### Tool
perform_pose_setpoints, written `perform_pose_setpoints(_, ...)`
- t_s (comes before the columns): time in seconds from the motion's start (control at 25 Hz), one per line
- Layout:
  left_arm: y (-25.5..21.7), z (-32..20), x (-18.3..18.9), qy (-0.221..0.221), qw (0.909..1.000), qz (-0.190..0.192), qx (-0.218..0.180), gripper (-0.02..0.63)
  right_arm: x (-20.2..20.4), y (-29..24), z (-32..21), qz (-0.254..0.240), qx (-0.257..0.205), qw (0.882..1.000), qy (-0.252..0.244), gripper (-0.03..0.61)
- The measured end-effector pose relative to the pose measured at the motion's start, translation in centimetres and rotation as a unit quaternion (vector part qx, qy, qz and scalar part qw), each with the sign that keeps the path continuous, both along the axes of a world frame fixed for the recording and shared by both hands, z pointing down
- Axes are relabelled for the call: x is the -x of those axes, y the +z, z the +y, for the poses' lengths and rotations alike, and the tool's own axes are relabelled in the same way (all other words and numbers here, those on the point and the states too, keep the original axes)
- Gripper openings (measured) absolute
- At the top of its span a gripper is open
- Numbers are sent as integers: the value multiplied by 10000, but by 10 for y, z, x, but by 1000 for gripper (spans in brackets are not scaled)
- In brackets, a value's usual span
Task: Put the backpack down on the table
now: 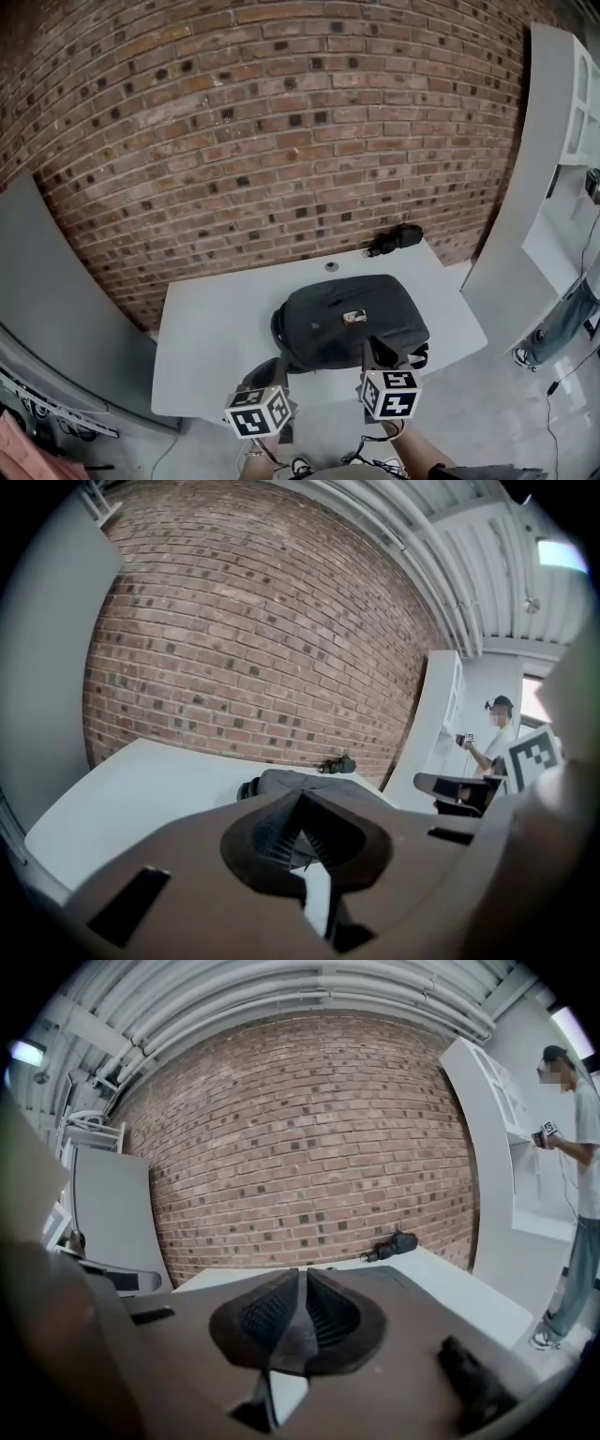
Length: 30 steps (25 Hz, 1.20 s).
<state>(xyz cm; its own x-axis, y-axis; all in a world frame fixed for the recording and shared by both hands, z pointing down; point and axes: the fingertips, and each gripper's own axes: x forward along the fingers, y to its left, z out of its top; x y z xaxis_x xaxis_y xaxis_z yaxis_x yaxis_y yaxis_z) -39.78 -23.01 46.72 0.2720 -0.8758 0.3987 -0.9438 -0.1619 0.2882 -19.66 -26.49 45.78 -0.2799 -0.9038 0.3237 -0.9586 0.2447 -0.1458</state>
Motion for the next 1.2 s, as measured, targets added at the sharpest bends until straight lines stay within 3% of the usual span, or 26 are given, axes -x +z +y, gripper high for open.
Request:
perform_pose_setpoints(0.4,-8,-5,-19,60,10000,10,-50,11,-15,8,2,23,200,9998,-74,31)
perform_pose_setpoints(1.2,0,-17,-20,99,9999,-83,0,11,-21,12,-6,90,270,9996,65,31)
